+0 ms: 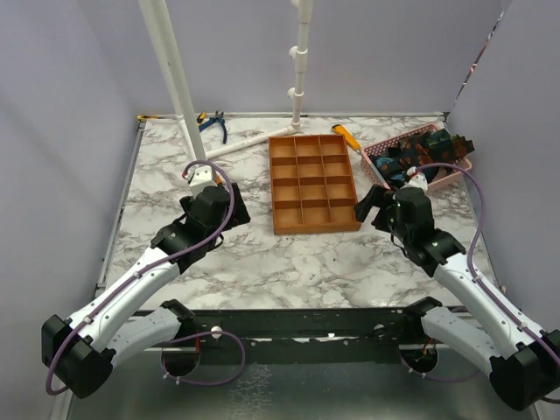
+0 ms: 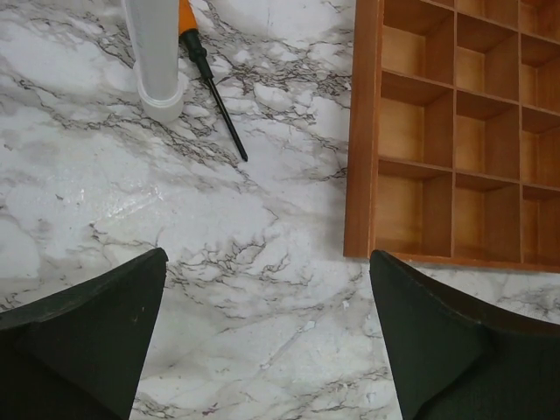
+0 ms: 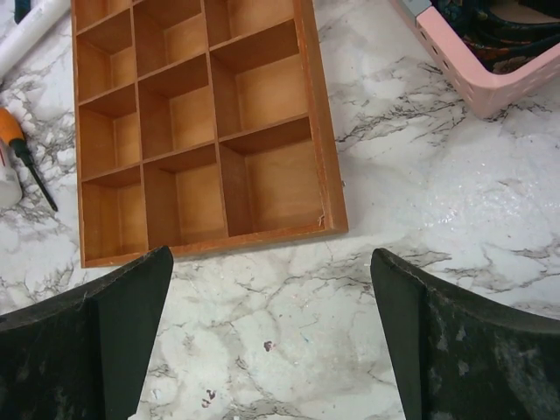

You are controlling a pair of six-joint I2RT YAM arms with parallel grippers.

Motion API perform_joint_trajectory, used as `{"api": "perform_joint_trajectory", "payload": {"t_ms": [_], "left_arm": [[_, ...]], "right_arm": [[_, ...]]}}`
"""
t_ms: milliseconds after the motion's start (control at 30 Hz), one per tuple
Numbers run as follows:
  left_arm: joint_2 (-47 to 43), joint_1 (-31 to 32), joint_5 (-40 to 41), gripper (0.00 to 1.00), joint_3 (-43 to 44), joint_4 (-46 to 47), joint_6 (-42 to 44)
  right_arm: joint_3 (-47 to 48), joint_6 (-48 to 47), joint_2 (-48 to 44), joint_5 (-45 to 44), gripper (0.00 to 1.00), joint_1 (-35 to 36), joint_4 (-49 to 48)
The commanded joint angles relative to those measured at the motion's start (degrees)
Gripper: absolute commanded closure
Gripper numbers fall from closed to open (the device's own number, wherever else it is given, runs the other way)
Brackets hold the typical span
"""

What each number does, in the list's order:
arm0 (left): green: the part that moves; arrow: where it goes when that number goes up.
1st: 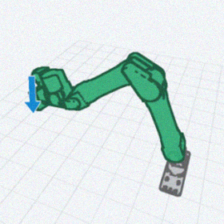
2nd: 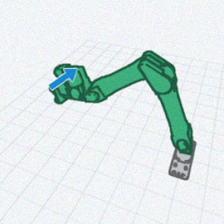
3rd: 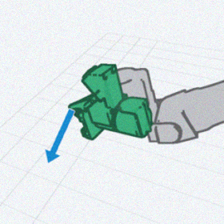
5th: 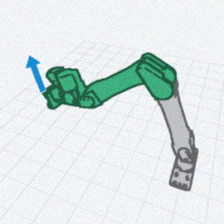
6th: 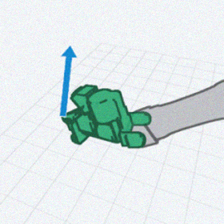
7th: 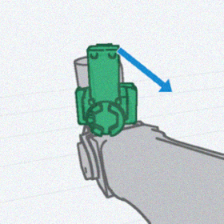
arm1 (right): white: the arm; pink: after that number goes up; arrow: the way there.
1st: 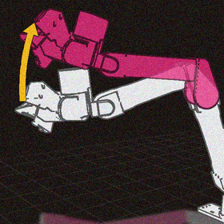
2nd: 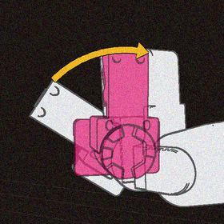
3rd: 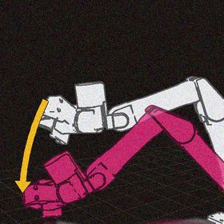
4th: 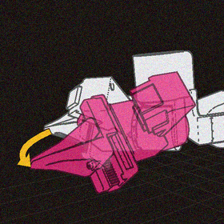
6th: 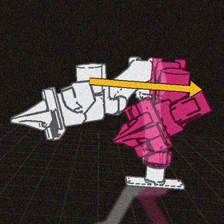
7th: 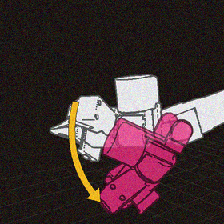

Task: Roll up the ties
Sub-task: Pick up the tie from the bin.

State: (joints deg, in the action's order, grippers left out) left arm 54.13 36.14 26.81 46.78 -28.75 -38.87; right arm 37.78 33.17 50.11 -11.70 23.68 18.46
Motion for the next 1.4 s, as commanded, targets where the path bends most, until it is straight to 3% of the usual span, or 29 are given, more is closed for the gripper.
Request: {"api": "perform_joint_trajectory", "payload": {"t_ms": [0, 167, 267, 467, 567, 700, 867, 1033, 1367], "left_arm": [[-1.76, 0.33, -0.18, 0.01, -2.2, 5.09, 7.13], [-2.54, 0.33, -0.53, 0.01, -2.81, 6.81, 12.25], [-2.99, 0.33, -0.44, 0.01, -3.65, 7.93, 12.94], [-5.23, 0.29, -3.92, 0.01, -5.84, 11.27, 13.9], [-7.03, 0.33, -3.55, 0.01, -6.97, 11.35, 13.8], [-10.12, 0.33, -3.55, 0.01, -8.02, 11.38, 13.84], [-11.89, 0.33, -4.74, 0.01, -8.57, 11.49, 12.87], [-12.45, 0.33, -6.08, 0.01, -8.87, 11.53, 12.42], [-11.62, 0.39, -5.67, 0.01, -8.73, 11.09, 12.92]], "right_arm": [[1.86, -2.03, -0.9, -2.46, 0.0, 0.14, -2.29], [4.24, -3.11, 2.21, -5.34, 0.0, 0.14, -1.04], [8.09, -1.71, 4.51, -11.89, 0.0, 0.14, 4.39], [14.97, 0.04, 8.48, -18.12, 0.0, -0.75, -0.22], [23.27, 3.21, 13.67, -16.78, 0.03, -7.73, 1.26], [28.5, 8.38, 19.63, -7.82, 0.11, -19.85, -1.51], [35.52, 9.3, 30.22, -13.2, 0.13, -22.22, 1.3], [35.36, 14.49, 37.43, -7.48, 0.08, -30.82, 0.73], [46.53, 11.89, 50.99, -8.98, 0.05, -35.25, 2.62]]}}
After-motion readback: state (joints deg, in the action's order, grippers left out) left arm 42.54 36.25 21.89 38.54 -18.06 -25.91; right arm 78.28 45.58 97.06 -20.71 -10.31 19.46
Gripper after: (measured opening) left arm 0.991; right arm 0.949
